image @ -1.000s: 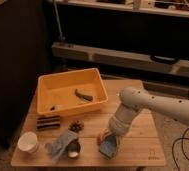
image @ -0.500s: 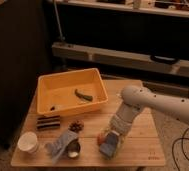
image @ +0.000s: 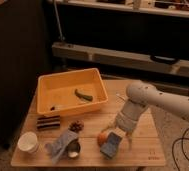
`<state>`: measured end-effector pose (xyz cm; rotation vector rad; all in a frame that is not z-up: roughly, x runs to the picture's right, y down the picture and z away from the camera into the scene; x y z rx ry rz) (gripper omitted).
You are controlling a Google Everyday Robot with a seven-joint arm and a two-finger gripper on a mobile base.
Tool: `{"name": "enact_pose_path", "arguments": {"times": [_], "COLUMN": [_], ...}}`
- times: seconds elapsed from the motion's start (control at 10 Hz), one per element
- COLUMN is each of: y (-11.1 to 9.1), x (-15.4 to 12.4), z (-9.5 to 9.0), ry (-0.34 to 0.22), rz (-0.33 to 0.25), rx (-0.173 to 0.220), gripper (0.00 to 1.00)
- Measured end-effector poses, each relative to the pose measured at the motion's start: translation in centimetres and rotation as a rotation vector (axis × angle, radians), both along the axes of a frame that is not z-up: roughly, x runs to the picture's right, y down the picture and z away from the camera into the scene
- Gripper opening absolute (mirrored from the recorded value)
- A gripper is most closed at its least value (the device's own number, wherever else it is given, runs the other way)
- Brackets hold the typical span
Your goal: Place sponge in plastic cup
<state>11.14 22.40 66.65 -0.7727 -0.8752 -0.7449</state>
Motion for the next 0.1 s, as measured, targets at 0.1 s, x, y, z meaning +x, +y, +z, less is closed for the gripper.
{"name": "enact_pose_path", "arguments": {"times": [0.1], "y": [-0.57], "x": [0.71], "z": [0.35], "ry": [0.016], "rz": [0.036], "rx": [0.005], "gripper": [0.80]}}
